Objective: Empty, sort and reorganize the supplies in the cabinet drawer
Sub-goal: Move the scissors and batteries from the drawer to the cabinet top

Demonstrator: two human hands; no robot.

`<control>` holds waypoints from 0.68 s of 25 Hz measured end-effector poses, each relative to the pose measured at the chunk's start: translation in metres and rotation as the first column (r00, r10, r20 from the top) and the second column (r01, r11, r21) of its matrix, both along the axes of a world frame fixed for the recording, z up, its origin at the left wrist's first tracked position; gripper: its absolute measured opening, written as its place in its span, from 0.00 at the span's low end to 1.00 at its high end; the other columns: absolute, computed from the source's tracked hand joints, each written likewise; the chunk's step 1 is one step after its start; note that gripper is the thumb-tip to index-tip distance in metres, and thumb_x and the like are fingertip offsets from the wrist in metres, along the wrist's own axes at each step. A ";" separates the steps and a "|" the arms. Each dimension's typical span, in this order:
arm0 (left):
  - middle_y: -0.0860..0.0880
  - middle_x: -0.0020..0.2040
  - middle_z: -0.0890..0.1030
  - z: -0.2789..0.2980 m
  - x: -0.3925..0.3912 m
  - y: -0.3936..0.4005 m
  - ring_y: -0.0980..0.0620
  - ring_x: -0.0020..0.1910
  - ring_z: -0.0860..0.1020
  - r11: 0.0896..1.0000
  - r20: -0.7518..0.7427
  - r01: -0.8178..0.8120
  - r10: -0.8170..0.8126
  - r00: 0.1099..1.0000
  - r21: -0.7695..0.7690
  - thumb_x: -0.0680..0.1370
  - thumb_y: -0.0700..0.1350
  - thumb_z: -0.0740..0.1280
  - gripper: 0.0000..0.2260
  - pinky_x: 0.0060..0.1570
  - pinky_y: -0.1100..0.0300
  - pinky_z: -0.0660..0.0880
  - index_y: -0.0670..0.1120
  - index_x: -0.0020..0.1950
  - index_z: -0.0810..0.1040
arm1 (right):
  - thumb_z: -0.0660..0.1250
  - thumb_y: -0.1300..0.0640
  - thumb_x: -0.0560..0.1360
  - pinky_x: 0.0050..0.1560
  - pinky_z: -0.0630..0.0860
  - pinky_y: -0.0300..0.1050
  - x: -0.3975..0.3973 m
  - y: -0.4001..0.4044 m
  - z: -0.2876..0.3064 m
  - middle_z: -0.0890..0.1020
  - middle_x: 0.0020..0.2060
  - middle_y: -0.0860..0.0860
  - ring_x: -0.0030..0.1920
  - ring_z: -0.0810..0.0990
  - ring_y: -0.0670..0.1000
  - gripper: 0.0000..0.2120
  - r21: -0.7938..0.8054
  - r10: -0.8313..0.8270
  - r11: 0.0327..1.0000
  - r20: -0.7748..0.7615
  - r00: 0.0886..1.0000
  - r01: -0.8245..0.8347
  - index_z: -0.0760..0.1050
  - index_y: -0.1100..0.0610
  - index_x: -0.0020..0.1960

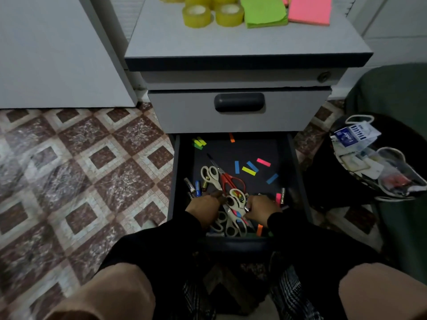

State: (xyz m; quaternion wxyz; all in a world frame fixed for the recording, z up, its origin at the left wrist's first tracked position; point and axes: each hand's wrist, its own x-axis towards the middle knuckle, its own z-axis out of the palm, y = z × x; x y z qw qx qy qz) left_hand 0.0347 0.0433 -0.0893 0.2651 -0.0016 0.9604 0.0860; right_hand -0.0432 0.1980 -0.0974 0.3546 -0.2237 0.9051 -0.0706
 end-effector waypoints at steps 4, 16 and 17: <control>0.49 0.75 0.62 0.001 -0.003 0.005 0.44 0.69 0.68 0.999 0.005 -0.043 0.043 0.999 -0.003 0.79 0.37 0.55 0.23 0.60 0.51 0.71 0.49 0.74 0.60 | 0.67 0.55 0.75 0.45 0.68 0.43 0.007 -0.005 -0.013 0.78 0.54 0.58 0.55 0.77 0.58 0.09 0.044 0.010 0.999 -0.010 1.000 -0.009 0.69 0.57 0.47; 0.45 0.72 0.64 -0.001 -0.006 0.004 0.43 0.67 0.69 0.994 0.049 -0.110 0.109 0.993 0.027 0.79 0.36 0.56 0.22 0.57 0.50 0.72 0.46 0.73 0.60 | 0.68 0.56 0.74 0.42 0.69 0.42 -0.004 -0.005 -0.033 0.79 0.38 0.56 0.41 0.75 0.54 0.09 0.054 -0.096 0.994 0.012 0.995 0.095 0.78 0.62 0.44; 0.45 0.72 0.63 -0.001 -0.006 0.004 0.43 0.67 0.69 0.993 0.052 -0.117 0.115 0.992 0.036 0.79 0.36 0.56 0.22 0.58 0.50 0.71 0.46 0.73 0.60 | 0.70 0.54 0.73 0.41 0.69 0.42 -0.002 -0.005 -0.034 0.77 0.37 0.57 0.40 0.74 0.54 0.10 0.057 -0.101 0.993 0.022 0.995 0.099 0.78 0.62 0.43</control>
